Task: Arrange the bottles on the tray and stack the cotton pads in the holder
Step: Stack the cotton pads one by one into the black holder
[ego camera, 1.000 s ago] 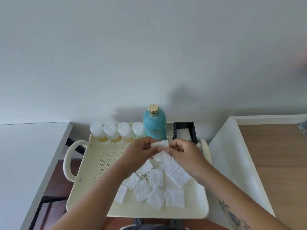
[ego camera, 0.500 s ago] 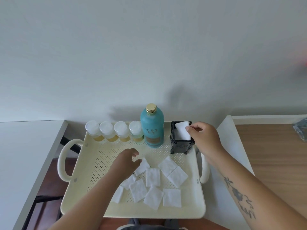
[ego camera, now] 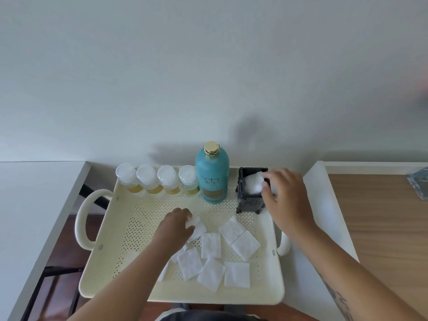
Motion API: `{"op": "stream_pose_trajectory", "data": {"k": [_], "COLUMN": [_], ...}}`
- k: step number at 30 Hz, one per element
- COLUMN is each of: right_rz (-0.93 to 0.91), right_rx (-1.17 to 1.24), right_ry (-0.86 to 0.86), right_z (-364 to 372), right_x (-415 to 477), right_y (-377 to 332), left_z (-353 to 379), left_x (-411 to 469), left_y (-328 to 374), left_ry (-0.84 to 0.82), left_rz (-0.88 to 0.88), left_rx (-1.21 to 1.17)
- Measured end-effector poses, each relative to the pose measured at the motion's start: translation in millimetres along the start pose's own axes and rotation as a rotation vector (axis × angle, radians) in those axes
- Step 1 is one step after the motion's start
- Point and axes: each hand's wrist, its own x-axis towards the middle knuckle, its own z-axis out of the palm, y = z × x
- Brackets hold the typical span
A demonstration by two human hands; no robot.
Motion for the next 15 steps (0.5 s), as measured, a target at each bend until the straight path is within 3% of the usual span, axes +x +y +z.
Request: {"op": "stream_pose_trajectory", "data": {"k": [2,6,15], "right_rz": [-0.111,-0.15,-0.13], "right_rx": [-0.072,-0.218,-0.267], "right_ry": [-0.077,-0.205,-0.254], "right_z": [1.8,7.8,15.8], "right_x": [-4.2,-8.2,-5.3], "right_y": [2.0,0.2,1.9], "left_z": [1.6,4.2,0.6], "left_x": [0.1,2.0,6.1], "left_y": [-1.2,-3.2,-1.1], "left_ry": [-0.008,-0.016,-0.006], "left_rz": [-0.006,-0.009,0.003], "left_rx": [0.008,0.017,-0.087]}}
